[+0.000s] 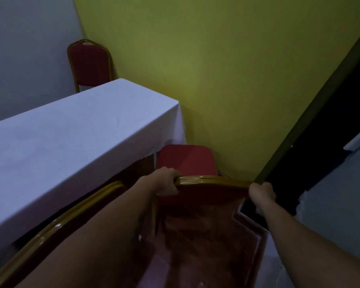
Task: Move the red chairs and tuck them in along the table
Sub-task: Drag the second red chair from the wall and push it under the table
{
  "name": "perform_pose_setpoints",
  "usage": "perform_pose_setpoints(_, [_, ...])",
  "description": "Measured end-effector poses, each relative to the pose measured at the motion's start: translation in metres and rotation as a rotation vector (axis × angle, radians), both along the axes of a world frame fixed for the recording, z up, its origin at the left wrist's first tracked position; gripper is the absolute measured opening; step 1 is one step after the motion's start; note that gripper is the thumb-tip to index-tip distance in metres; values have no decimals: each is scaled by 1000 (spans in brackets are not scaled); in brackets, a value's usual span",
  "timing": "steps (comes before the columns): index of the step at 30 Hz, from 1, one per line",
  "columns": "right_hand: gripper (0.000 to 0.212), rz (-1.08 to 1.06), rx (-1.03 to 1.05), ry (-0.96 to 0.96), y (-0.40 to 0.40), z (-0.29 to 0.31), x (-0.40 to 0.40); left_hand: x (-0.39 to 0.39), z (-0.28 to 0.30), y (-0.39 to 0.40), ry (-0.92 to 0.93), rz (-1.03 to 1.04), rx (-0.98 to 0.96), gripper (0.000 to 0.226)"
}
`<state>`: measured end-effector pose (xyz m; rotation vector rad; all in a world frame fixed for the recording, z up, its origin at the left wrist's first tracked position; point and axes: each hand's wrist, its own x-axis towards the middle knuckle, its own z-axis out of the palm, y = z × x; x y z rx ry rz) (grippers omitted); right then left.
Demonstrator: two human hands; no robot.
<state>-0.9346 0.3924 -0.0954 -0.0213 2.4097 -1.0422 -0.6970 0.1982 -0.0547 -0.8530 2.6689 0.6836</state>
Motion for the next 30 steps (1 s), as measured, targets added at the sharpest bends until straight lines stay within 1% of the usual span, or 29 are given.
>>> perform_pose_setpoints(1, [50, -143, -152, -189, 3, -1, 3, 3, -3, -3, -20, 16, 16, 39])
perform_pose_setpoints(2, [51, -225, -314, -370, 4, 3, 11, 5, -6, -5, -47, 37, 16, 38])
perform_pose_setpoints(3, [50, -258, -454, -500, 2, 6, 20, 5, -8, -6, -69, 56, 12, 37])
perform_pose_setpoints(5, [59, -263, -646, -649, -11, 14, 44, 3, -8, -4, -105, 71, -12, 39])
perform_pose_setpoints(7, [67, -226, -727, -717, -31, 18, 70, -1, -3, -1, -137, 57, -26, 38])
perform_pose_setpoints(8, [72, -218, -737, -719, -38, 18, 78, -2, 0, 1, -156, 47, -28, 35])
perform_pose_setpoints(10, [76, -258, -705, -621, -46, 20, 87, -2, 4, 3, -182, 26, -33, 32])
perform_pose_setpoints(11, [71, -278, -675, -564, -46, 20, 87, -3, 4, 5, -188, 14, -35, 29])
perform_pose_setpoints(13, [54, -298, -634, -488, -41, 20, 80, -5, 4, 13, -197, -20, -33, 15])
perform_pose_setpoints(14, [51, -291, -621, -464, -37, 21, 75, -8, 3, 18, -201, -37, -30, 10])
perform_pose_setpoints(16, [49, -271, -592, -418, -30, 22, 62, -14, 0, 29, -193, -68, -20, 15])
perform_pose_setpoints(19, [30, -198, -547, -368, -20, 25, 41, -23, 0, 47, -157, -103, 10, 30])
perform_pose_setpoints(21, [26, -130, -501, -347, -15, 25, 26, -26, -2, 58, -132, -129, 37, 34])
perform_pose_setpoints(24, [9, -32, -436, -383, -10, 27, 13, -26, -4, 66, -95, -123, 71, 39])
perform_pose_setpoints(27, [17, 47, -387, -420, -15, 28, 3, -22, -2, 68, -74, -87, 101, 43])
perform_pose_setpoints(30, [21, 93, -378, -433, -29, 30, 2, -20, 0, 63, -81, -50, 130, 40])
